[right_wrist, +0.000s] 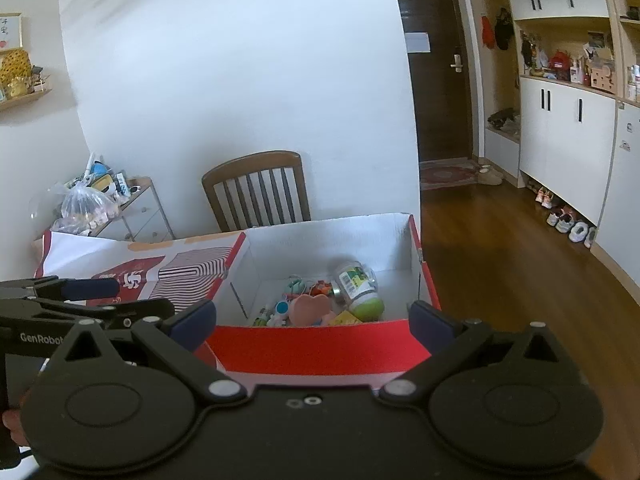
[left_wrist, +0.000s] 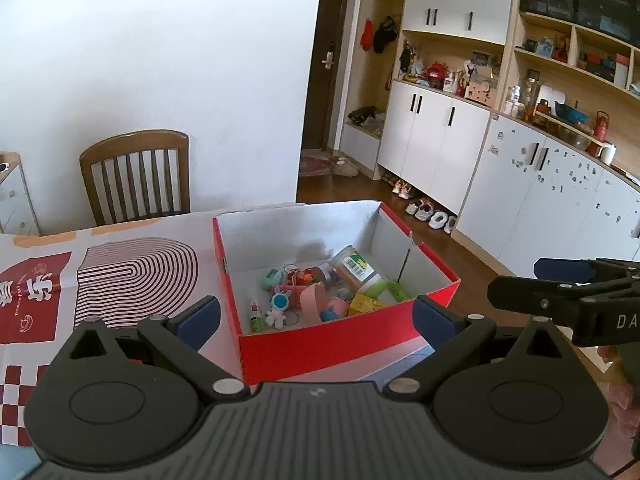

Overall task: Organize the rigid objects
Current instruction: 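Withdraw both open tools up and away from the shoebox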

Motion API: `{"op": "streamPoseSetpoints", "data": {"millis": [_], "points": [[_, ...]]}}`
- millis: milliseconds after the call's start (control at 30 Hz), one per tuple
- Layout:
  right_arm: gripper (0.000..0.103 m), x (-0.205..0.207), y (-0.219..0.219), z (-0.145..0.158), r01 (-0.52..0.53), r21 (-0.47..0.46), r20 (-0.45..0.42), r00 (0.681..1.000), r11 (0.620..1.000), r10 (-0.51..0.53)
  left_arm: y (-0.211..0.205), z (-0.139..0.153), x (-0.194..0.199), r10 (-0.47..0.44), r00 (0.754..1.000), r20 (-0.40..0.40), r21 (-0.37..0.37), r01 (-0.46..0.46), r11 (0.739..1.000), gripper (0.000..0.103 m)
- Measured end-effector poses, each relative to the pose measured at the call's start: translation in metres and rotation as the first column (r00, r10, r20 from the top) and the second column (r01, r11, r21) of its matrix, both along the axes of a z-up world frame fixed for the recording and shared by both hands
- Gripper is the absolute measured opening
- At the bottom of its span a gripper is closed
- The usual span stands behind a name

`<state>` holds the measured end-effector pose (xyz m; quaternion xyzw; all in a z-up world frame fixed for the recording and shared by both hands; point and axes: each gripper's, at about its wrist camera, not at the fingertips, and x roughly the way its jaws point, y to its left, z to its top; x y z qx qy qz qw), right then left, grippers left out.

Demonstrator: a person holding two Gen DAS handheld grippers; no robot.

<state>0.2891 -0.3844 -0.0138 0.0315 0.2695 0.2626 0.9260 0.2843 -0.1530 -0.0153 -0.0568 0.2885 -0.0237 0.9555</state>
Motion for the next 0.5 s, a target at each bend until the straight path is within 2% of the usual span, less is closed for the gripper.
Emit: {"op": "streamPoseSetpoints", "data": {"millis": [500], "points": [[0.103,-0.014,-0.001,-0.002,0.041,-0.004,-0.019,0.999,0.999,-0.041,-0.001,-0.006,-0.010,-0.018,1.000,-0.009,0.018,0.018,1.000,0.103]]}}
